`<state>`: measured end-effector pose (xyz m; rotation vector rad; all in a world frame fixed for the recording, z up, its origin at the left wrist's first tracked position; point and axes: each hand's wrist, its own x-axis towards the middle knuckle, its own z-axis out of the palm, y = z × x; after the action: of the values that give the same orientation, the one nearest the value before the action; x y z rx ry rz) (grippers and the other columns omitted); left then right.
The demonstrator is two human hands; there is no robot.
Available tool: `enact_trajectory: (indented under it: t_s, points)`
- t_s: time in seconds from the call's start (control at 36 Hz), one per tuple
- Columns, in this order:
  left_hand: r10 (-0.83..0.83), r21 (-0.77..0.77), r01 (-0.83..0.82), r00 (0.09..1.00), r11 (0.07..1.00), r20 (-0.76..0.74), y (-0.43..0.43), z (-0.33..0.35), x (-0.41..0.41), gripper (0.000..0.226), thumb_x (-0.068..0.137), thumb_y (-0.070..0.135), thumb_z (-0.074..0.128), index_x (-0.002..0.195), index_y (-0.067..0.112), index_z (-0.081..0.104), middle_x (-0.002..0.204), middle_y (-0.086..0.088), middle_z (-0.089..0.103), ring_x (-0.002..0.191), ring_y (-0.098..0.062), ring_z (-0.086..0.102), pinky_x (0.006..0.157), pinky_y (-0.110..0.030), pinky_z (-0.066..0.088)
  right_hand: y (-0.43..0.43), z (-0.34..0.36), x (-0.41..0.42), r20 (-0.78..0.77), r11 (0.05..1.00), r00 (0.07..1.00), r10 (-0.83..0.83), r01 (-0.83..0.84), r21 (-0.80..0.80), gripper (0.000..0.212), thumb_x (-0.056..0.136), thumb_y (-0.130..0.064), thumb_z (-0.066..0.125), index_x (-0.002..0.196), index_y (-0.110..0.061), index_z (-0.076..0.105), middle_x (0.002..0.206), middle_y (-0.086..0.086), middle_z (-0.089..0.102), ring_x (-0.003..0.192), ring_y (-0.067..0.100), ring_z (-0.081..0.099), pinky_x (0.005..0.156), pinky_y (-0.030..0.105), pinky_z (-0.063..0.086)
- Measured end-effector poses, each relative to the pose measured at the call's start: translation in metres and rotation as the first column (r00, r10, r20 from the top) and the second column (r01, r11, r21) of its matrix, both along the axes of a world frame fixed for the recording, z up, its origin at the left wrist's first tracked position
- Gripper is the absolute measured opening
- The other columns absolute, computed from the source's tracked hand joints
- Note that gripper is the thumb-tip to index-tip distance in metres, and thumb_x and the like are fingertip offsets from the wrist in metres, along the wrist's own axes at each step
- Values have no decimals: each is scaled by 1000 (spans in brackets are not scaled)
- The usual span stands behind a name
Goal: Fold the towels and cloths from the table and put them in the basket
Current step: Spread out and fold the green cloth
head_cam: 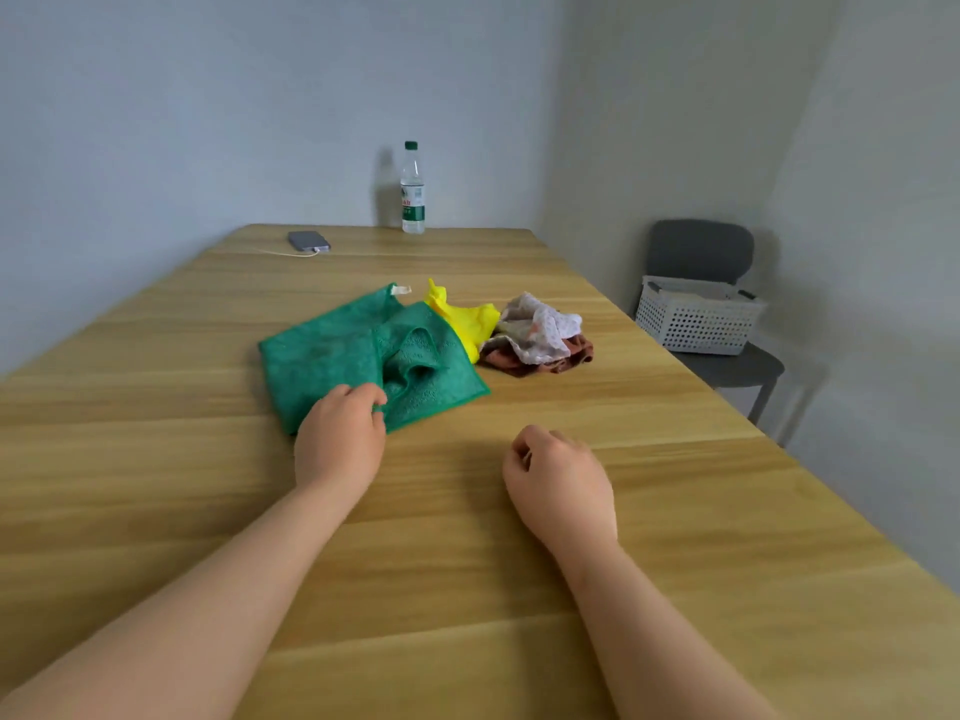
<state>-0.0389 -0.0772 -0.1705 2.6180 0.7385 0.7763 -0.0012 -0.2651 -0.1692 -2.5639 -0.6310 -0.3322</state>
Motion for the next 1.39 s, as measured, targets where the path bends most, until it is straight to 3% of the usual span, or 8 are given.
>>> enact_trajectory:
  t_s: [0.33, 0.67, 0.81, 0.94, 1.06, 1.19, 1.28, 1.39]
  points:
    - [-88, -42, 85, 994, 995, -69, -32, 4, -91, 30, 96, 27, 50, 120, 13, 60, 115, -6, 59, 104, -21, 54, 84, -30, 45, -30, 7, -90, -49, 994, 995, -89, 85, -70, 24, 91, -27, 42, 107, -17, 57, 106, 4, 60, 100, 26, 48, 84, 32, 41]
    - [-181, -211, 202, 977, 956, 116, -33, 7, -102, 8, 86, 20, 65, 92, 15, 68, 80, 7, 58, 77, -10, 55, 68, -20, 43, -36, 9, -99, -77, 993, 991, -110, 107, -45, 21, 92, -26, 43, 105, -18, 58, 102, 0, 60, 97, 21, 48, 83, 31, 43]
    - [-179, -174, 211, 966, 962, 187, -33, 6, -98, 2, 85, 20, 66, 84, 19, 65, 77, 8, 58, 73, -12, 55, 68, -30, 49, -33, 6, -89, -78, 994, 992, -100, 96, -47, 22, 92, -29, 41, 106, -22, 56, 103, -3, 61, 97, 20, 50, 84, 31, 44]
    - [-174, -122, 223, 931, 967, 322, -33, 7, -91, 6, 87, 19, 63, 82, 20, 59, 82, 10, 58, 70, -17, 49, 61, -30, 37, -17, 10, -80, -114, 983, 978, -177, 170, -62, 23, 92, -31, 37, 110, -25, 51, 108, -4, 62, 101, 21, 52, 78, 31, 37]
    - [-108, -349, 256, 914, 902, 391, -33, 7, -87, 8, 96, 20, 47, 89, 16, 48, 100, 16, 52, 71, -11, 50, 59, -26, 36, 2, 14, -70, -179, 985, 969, -172, 173, -10, 40, 93, -33, 37, 133, -28, 38, 130, -1, 49, 119, 22, 45, 94, 36, 32]
    - [133, -589, 147, 905, 794, 405, -18, 10, -78, 15, 99, 20, 40, 90, 9, 45, 69, 5, 45, 55, -20, 37, 51, -31, 30, 22, 16, -51, -239, 994, 966, -102, 106, 4, 58, 95, -45, 36, 147, -29, 16, 147, -4, 35, 133, 25, 30, 102, 40, 27]
    - [55, -531, 111, 956, 840, 287, -24, 12, -75, 17, 96, 31, 44, 102, 15, 47, 83, 4, 55, 61, -20, 49, 57, -32, 37, 29, 15, -47, -269, 998, 961, -57, 58, -6, 59, 95, -49, 35, 147, -28, 15, 142, -5, 44, 133, 25, 29, 101, 41, 26]
    - [-89, -235, 84, 996, 968, -11, -30, 11, -70, 63, 86, 50, 55, 139, 28, 28, 143, 9, 38, 115, -15, 53, 77, -29, 42, 32, 11, -51, -120, 991, 993, -2, -14, -135, 52, 95, -45, 39, 143, -32, 26, 138, -7, 49, 128, 24, 33, 96, 37, 29]
